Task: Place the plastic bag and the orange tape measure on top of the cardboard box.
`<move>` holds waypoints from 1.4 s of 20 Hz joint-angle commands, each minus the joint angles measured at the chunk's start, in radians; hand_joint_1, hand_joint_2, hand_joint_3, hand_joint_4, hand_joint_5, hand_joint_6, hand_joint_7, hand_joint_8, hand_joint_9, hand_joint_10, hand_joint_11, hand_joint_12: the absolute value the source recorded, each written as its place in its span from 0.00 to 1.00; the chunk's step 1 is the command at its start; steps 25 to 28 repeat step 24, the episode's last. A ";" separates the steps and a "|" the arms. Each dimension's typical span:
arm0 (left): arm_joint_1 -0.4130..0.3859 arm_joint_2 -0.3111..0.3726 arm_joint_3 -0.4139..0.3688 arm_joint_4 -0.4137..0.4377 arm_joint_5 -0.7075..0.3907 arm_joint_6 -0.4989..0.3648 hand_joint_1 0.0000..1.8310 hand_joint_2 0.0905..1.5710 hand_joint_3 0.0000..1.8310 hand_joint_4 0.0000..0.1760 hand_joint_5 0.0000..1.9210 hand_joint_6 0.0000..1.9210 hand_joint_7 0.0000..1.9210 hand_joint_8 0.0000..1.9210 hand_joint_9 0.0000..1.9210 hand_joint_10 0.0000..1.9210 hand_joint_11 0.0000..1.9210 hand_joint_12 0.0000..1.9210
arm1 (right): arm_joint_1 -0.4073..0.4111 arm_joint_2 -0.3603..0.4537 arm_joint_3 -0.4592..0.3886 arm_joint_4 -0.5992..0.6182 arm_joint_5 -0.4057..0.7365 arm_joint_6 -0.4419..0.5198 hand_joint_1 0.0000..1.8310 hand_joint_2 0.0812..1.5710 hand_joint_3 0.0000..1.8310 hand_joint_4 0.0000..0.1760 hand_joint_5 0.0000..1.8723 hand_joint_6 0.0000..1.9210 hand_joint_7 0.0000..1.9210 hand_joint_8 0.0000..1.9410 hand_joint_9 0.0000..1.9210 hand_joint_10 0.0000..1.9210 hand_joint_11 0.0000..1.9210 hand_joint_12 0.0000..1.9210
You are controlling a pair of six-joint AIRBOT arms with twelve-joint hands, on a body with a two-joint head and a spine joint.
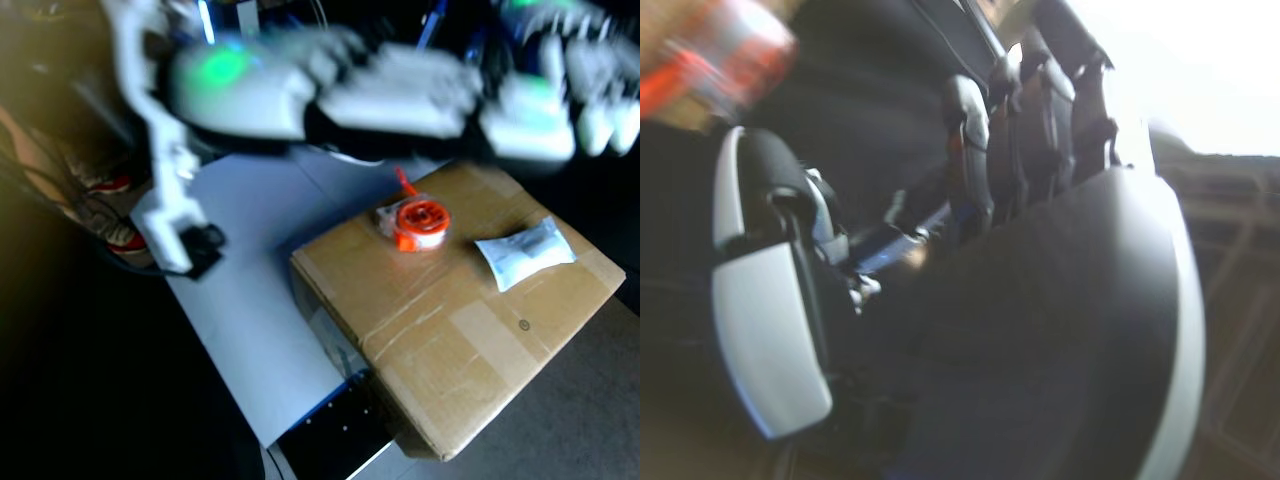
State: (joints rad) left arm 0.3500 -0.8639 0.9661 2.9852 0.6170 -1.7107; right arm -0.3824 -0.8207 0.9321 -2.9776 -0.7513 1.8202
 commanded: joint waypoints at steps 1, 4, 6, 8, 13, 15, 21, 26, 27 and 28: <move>-0.014 0.018 -0.014 0.027 0.182 0.008 0.40 0.58 0.00 0.15 0.19 0.00 0.13 0.00 0.11 0.00 0.00 0.58 | -0.002 0.011 -0.013 -0.034 -0.157 -0.002 0.29 0.49 0.00 0.00 0.06 0.00 0.09 0.03 0.00 0.15 0.00 1.00; 0.016 0.083 -0.073 0.027 0.290 0.012 0.41 0.56 0.00 0.17 0.19 0.00 0.14 0.01 0.10 0.16 0.00 0.87 | -0.059 0.066 -0.065 -0.034 -0.268 -0.002 0.34 0.53 0.01 0.00 0.03 0.00 0.33 0.92 0.44 0.99 0.53 1.00; 0.045 0.117 -0.101 0.027 0.375 0.012 0.45 0.57 0.00 0.00 0.22 0.01 0.19 0.01 0.04 0.44 0.00 0.84 | -0.098 0.094 -0.096 -0.034 -0.355 -0.002 0.32 0.59 0.01 0.00 0.02 0.00 0.15 0.63 0.12 0.78 0.15 1.00; 0.084 0.146 -0.121 0.027 0.480 0.005 0.45 0.59 0.00 0.00 0.20 0.00 0.19 0.01 0.03 0.39 0.00 0.80 | -0.142 0.114 -0.111 -0.034 -0.444 0.028 0.33 0.62 0.01 0.00 0.09 0.03 0.08 0.16 0.02 0.30 0.00 0.76; 0.207 0.182 -0.128 0.027 0.715 -0.163 0.41 0.71 0.01 0.00 0.14 0.00 0.19 0.01 0.07 0.42 0.00 0.81 | -0.262 0.139 -0.111 -0.034 -0.700 0.199 0.45 0.80 0.01 0.23 0.09 0.04 0.08 0.01 0.01 0.32 0.00 0.65; 0.303 0.186 -0.128 -0.001 0.867 -0.242 0.34 0.80 0.01 0.00 0.11 0.01 0.19 0.01 0.08 0.42 0.00 0.79 | -0.289 0.137 -0.119 -0.015 -0.814 0.204 0.38 0.86 0.01 0.00 0.07 0.03 0.14 0.03 0.07 0.39 0.00 0.75; 0.479 0.168 -0.113 -0.088 1.101 -0.346 0.39 0.85 0.00 0.85 0.24 0.77 0.18 0.00 0.15 0.07 0.00 0.48 | -0.398 0.086 -0.116 0.055 -0.965 0.205 0.31 0.80 0.00 0.00 0.01 0.37 0.09 0.54 0.11 0.71 0.01 0.91; 0.501 0.163 -0.137 -0.067 1.150 -0.338 0.18 0.81 0.00 0.99 0.05 0.04 0.11 0.04 0.11 0.03 0.00 0.27 | -0.459 0.100 -0.113 0.116 -1.011 0.271 0.22 0.83 0.00 0.91 0.03 0.13 0.01 0.03 0.00 0.23 0.00 0.49; 0.501 0.163 -0.137 -0.067 1.150 -0.338 0.18 0.81 0.00 0.99 0.05 0.04 0.11 0.04 0.11 0.03 0.00 0.27 | -0.459 0.100 -0.113 0.116 -1.011 0.271 0.22 0.83 0.00 0.91 0.03 0.13 0.01 0.03 0.00 0.23 0.00 0.49; 0.501 0.163 -0.137 -0.067 1.150 -0.338 0.18 0.81 0.00 0.99 0.05 0.04 0.11 0.04 0.11 0.03 0.00 0.27 | -0.459 0.100 -0.113 0.116 -1.011 0.271 0.22 0.83 0.00 0.91 0.03 0.13 0.01 0.03 0.00 0.23 0.00 0.49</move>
